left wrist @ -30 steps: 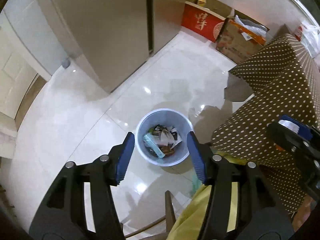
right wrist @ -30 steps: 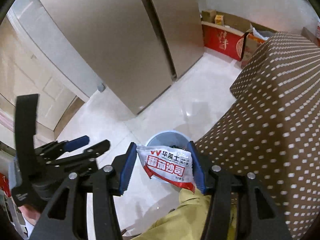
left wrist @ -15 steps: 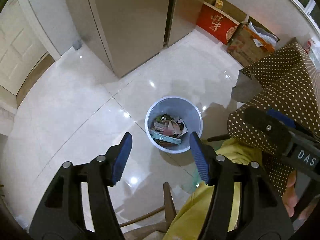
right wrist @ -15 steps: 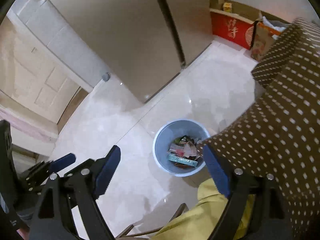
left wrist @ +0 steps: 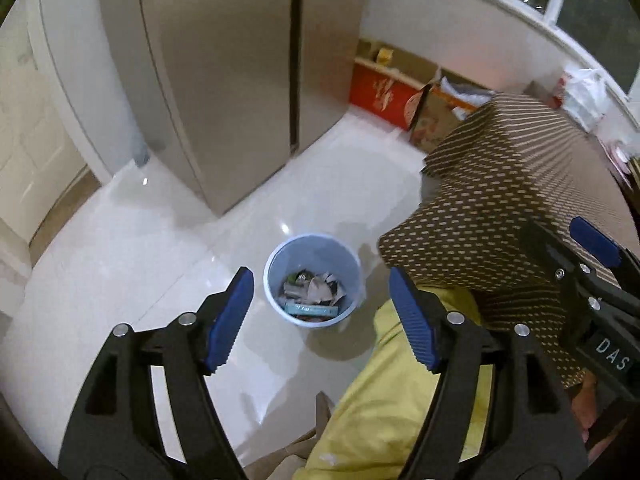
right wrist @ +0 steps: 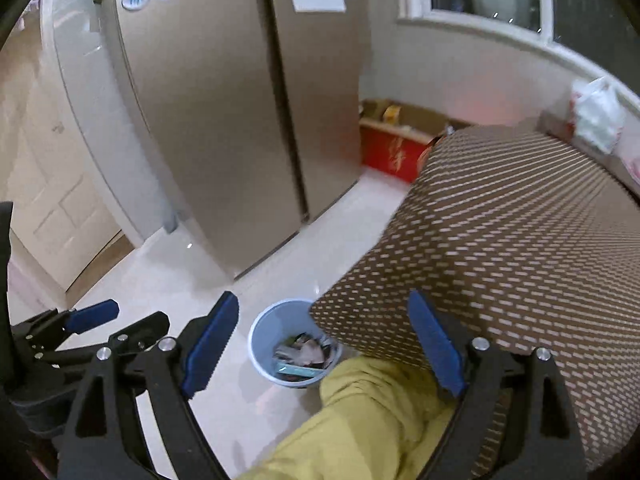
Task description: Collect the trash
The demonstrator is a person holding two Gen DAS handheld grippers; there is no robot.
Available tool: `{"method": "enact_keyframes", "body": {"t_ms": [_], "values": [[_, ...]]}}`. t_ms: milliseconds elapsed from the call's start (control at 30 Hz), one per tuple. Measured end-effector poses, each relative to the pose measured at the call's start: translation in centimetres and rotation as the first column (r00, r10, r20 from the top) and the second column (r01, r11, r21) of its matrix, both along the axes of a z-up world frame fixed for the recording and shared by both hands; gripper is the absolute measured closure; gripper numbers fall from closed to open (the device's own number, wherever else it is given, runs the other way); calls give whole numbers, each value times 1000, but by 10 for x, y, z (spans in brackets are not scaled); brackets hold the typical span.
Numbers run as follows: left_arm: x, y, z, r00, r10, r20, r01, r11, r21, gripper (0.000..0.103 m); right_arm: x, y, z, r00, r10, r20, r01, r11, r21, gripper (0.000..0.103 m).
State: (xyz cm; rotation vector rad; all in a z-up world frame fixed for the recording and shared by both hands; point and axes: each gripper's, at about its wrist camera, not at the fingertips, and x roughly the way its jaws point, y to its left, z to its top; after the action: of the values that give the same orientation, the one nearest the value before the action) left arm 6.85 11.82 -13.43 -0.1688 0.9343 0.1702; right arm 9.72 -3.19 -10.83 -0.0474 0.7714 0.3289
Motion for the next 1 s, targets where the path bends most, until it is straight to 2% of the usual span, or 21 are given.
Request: {"method": "enact_keyframes", "body": {"t_ms": [267, 367, 467, 600, 800, 1000], "values": [[-41, -36, 47, 987, -75, 141, 71, 997, 36, 29, -52, -40, 45, 991, -46, 123, 40, 998, 52, 14], [-56, -47, 66, 972, -99, 213, 85, 994, 74, 24, -68, -50, 59, 984, -52, 172, 41, 997, 71, 13], [-69, -55, 86, 951, -113, 286, 86, 991, 105, 23, -86, -57, 77, 974, -57, 217, 42, 996, 76, 12], [-80, -64, 103, 931, -118, 346, 79, 989, 126, 23, -100, -68, 93, 962, -81, 259, 57, 994, 98, 11], [-91, -74, 121, 909, -136, 394, 95, 988, 120, 23, -117, -73, 112, 938, -114, 327, 90, 992, 87, 11], [-97, -84, 130, 892, -148, 427, 96, 985, 142, 23, -125, -78, 119, 925, -137, 355, 113, 990, 87, 11]]}}
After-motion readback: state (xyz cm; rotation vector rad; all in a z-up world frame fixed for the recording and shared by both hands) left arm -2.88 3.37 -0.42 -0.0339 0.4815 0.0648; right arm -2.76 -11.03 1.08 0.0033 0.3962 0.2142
